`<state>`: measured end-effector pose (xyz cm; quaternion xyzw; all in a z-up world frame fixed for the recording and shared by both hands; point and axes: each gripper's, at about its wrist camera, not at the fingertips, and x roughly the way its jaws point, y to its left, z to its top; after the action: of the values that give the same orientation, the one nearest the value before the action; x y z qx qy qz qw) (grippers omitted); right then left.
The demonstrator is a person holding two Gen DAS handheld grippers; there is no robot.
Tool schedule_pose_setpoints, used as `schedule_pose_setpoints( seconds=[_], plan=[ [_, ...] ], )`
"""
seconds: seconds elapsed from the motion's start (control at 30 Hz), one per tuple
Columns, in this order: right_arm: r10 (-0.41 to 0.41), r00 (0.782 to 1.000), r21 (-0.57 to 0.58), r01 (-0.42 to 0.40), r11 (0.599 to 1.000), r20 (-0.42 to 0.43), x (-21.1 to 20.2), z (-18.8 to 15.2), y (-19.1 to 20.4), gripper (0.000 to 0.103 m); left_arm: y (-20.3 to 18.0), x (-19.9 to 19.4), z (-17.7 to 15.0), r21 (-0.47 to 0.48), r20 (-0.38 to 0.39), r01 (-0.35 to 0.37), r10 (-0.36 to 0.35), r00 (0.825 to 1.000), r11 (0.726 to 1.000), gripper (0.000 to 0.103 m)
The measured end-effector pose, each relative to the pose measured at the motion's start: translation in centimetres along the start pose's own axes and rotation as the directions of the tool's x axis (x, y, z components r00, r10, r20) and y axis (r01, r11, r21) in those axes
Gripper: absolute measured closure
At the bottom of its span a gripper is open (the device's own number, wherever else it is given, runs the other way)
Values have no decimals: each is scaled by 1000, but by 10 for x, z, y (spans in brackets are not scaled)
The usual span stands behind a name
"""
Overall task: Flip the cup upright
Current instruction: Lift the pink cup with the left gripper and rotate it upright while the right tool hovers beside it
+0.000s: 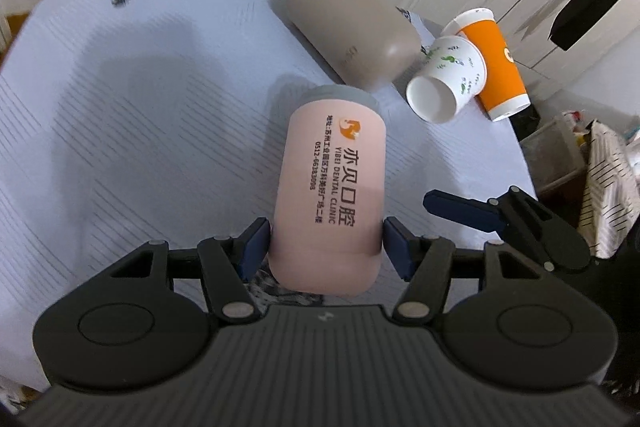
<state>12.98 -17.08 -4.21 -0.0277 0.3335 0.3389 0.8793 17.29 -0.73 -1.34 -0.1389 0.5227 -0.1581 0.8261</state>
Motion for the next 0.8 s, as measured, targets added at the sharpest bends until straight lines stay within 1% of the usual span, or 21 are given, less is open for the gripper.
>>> schedule_pose_setpoints(
  seconds=[0.07, 0.17, 0.27, 0.33, 0.47, 0.57, 0.67, 0.77, 0.8],
  plan=[
    [-5, 1000, -3, 5, 1000, -5, -1, 0, -1, 0, 0, 2, -2, -27, 4, 20, -20, 1000, 999, 42],
    [-14, 1000, -1, 14, 1000, -12, -2, -1, -3, 0, 0, 5, -3, -28, 6, 50, -50, 999, 998, 43],
    [-9, 1000, 11, 9, 1000, -15, -1, 0, -5, 0, 5, 7, 0, -33, -10, 100, -100, 995, 994, 38],
    [15, 1000, 32, -14, 999, -24, -1, 0, -8, 0, 12, 8, 4, -65, -11, 127, -128, 992, 990, 31],
    [73, 996, 93, -68, 993, -47, 5, 4, -17, 0, 17, 11, 15, -50, 2, 175, -176, 984, 983, 30],
    [100, 993, 160, -89, 983, -67, 14, 9, -25, 0, 17, 16, 25, -24, -16, 208, -208, 978, 978, 30],
    [127, 988, 251, -101, 963, -92, 25, 13, -37, 0, 14, 22, 31, 4, -32, 225, -225, 974, 974, 30],
    [151, 983, 315, -113, 942, -100, 34, 17, -47, 0, 17, 25, 36, -3, -41, 258, -258, 965, 966, 32],
    [157, 982, 327, -115, 938, -102, 36, 18, -49, 0, 19, 24, 36, -4, -43, 267, -267, 963, 964, 35]
  ],
)
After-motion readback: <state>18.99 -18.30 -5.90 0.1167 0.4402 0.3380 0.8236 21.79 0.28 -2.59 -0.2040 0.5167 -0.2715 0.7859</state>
